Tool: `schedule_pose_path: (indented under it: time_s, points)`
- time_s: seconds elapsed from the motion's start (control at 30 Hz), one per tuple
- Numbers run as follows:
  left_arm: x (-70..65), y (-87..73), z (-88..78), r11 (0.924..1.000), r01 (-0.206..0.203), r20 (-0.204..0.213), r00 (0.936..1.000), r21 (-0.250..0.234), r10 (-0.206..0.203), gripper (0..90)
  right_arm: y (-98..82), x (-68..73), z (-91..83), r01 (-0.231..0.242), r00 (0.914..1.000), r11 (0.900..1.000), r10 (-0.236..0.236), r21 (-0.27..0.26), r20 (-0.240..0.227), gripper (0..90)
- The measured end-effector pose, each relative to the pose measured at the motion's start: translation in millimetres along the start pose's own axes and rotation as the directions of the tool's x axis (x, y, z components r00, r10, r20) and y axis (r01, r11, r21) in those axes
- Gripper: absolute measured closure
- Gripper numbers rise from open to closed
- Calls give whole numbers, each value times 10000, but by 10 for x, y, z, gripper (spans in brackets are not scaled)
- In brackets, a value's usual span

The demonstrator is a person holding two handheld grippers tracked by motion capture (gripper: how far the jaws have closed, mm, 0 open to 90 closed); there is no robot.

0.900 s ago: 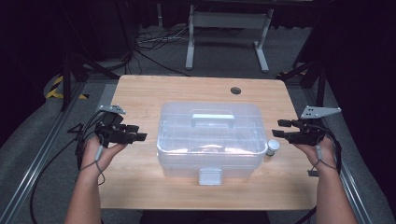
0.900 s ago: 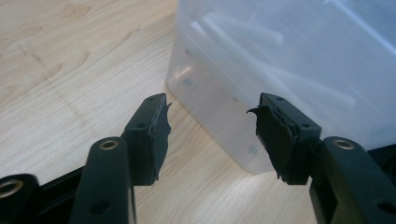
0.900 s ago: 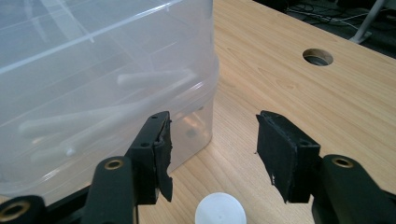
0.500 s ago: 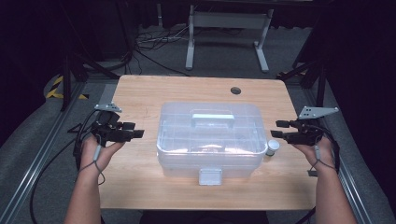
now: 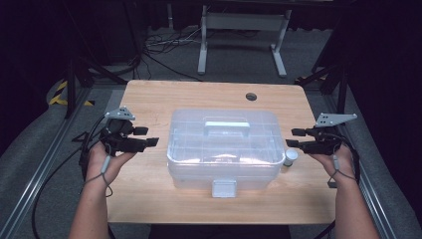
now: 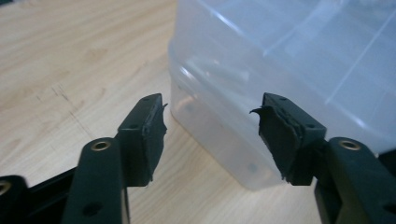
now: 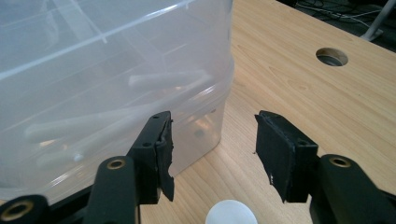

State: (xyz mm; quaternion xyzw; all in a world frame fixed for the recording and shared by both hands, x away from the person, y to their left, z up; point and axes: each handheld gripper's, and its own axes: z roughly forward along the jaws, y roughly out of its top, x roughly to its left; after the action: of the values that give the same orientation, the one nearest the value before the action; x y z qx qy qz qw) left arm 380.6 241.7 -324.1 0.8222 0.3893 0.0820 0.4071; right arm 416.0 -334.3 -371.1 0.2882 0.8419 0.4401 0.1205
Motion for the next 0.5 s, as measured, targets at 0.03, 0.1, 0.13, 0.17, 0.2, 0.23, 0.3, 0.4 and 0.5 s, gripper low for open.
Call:
schedule_pose_path:
  time_s: [0.03, 0.1, 0.13, 0.17, 0.2, 0.23, 0.3, 0.4, 0.5]
  points:
    - [14, 19, -5, 9995, 243, 264, 9994, -214, -237, 407, -4, 9, 5, -25, 10000, 10000, 25, 23, -1, 461]
    - [1, 55, -4, 9984, 244, 609, 9979, -513, -213, 401, -32, 33, 2, 11, 10000, 9999, -11, 152, -4, 461]
    - [-22, 78, 0, 9983, 198, 607, 9980, -545, -164, 401, -41, 41, -2, 28, 10000, 9998, -29, 200, 41, 461]
    - [-39, 96, 4, 9987, 122, 578, 9983, -499, -93, 401, -52, 47, -12, -11, 10000, 9997, 9, 242, 73, 461]
    - [-60, 121, 18, 9989, -64, 506, 9987, -472, 88, 401, -59, 48, -20, -25, 10000, 9997, 23, 231, 86, 461]
    - [-82, 137, 27, 9991, -166, 460, 9988, -394, 184, 401, -69, 50, -33, -74, 9999, 9998, 72, 202, 88, 461]
    - [-132, 180, 59, 9989, -429, 475, 9979, -164, 437, 396, -81, 51, -48, -123, 9999, 9998, 121, 177, 97, 459]
    - [-201, 265, 77, 9971, -757, 710, 9946, 30, 752, 394, -98, 40, -46, -188, 9998, 9997, 187, 171, 52, 456]
    - [-287, 378, 96, 9957, -909, 934, 9914, -161, 921, 394, -103, 40, -45, -205, 9998, 9996, 203, 213, 90, 455]
